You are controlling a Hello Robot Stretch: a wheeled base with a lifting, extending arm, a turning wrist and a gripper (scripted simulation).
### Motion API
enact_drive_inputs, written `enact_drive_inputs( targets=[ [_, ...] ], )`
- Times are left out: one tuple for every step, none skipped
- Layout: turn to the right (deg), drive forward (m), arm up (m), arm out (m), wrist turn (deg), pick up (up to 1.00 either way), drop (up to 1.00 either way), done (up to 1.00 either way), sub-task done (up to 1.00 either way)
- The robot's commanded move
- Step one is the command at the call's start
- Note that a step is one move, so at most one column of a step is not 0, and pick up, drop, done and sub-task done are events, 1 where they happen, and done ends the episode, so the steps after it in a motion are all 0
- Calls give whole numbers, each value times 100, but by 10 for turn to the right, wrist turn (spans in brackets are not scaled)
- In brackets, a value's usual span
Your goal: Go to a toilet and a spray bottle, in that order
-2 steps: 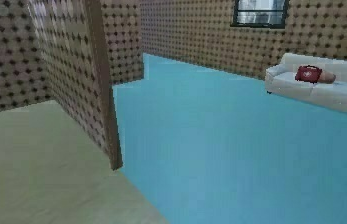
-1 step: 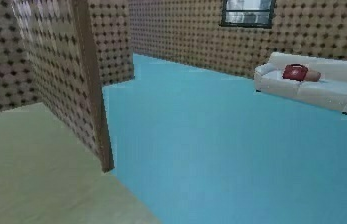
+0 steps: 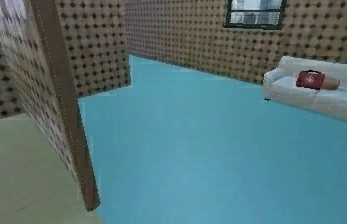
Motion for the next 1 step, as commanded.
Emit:
enact_drive_inputs(
  targets=[
    [60,0,0,0,0,0,0,0,0]
  ],
)
